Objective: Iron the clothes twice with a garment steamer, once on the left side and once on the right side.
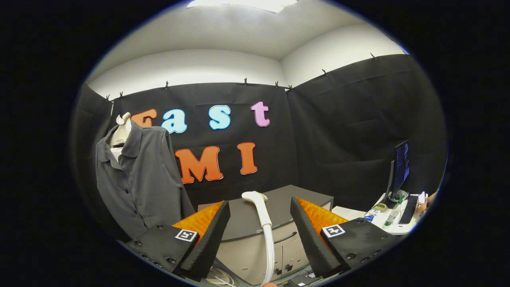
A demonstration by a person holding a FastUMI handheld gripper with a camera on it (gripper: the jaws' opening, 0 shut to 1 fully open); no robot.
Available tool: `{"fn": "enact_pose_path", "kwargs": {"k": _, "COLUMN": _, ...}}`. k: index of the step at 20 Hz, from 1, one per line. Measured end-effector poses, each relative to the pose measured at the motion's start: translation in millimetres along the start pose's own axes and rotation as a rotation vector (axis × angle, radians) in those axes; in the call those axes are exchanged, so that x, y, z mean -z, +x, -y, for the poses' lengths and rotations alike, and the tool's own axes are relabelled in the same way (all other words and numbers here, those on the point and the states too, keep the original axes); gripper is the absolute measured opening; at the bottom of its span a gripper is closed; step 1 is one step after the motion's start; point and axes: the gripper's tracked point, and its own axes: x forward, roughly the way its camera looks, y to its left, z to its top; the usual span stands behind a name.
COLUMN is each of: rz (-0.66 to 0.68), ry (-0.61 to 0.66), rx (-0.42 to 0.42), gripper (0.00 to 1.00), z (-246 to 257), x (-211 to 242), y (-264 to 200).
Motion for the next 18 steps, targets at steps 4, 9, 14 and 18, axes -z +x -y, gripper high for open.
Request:
{"fn": "enact_pose_path", "kwargs": {"k": 4, "rz": -0.009, "ry": 0.001, "rx": -0.018, "gripper": 0.98, "z": 6, "x": -5, "y": 10}}
{"fn": "enact_pose_path", "kwargs": {"k": 9, "rz": -0.014, "ry": 0.008, "rx": -0.043, "gripper": 0.98, "z": 18, "x": -14, "y": 32}}
{"fn": "enact_pose_path", "kwargs": {"k": 14, "rz": -0.04, "ry": 0.005, "rx": -0.069, "gripper": 0.98, "z": 19, "x": -9, "y": 50}}
{"fn": "enact_pose_path", "kwargs": {"k": 18, "rz": -0.061, "ry": -0.001, "rx": -0.1, "gripper": 0.98, "z": 17, "x": -7, "y": 64}}
